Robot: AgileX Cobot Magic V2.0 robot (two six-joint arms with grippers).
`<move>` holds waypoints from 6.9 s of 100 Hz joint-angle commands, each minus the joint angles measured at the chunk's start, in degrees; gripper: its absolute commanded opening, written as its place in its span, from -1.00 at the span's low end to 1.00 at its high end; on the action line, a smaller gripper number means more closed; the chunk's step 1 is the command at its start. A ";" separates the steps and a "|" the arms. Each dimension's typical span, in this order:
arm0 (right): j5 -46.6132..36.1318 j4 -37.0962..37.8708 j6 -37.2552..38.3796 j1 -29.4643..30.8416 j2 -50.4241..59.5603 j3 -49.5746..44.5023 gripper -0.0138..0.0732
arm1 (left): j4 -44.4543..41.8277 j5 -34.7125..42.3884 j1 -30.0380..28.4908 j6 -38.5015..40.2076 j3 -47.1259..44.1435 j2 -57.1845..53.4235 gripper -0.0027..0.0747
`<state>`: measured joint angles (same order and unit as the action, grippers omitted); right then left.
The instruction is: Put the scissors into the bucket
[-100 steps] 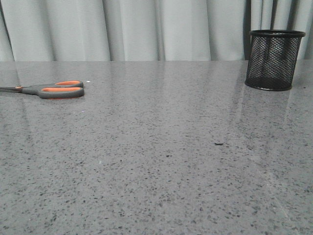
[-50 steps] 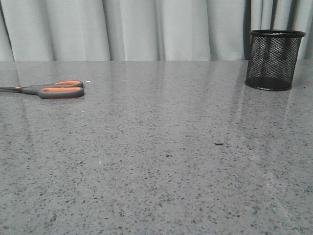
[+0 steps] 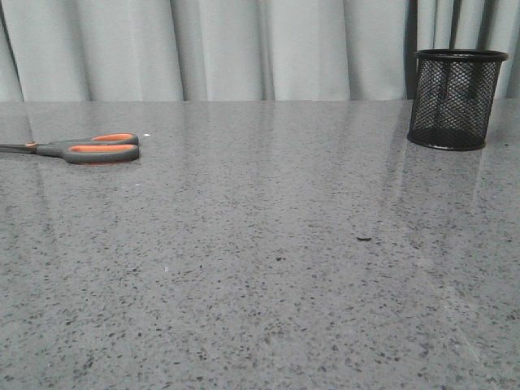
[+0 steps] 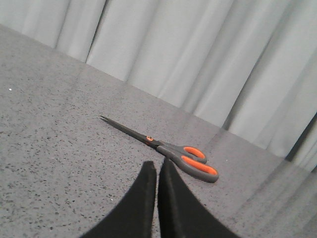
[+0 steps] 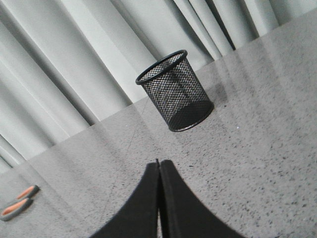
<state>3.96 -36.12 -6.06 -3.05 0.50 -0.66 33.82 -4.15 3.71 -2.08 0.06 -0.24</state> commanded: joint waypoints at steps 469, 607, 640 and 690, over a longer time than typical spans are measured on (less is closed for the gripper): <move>41.42 18.15 -4.42 0.47 -56.47 59.95 0.24 | -18.21 -68.30 3.19 -79.38 101.29 118.52 -0.48; 40.39 13.74 -5.90 0.47 -56.47 59.95 0.24 | -24.05 -68.30 4.15 -76.24 101.77 95.23 -0.94; 39.18 -16.97 -23.90 0.47 -57.04 59.95 0.24 | -23.59 -68.30 12.85 -71.50 108.67 88.57 -0.94; 49.28 -42.14 -37.35 0.47 -66.22 70.50 0.24 | -27.03 -62.59 32.47 -64.55 114.84 87.90 -0.94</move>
<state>52.21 -74.13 -42.31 -3.05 -65.33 65.88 7.96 -71.56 33.72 -68.77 112.99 90.11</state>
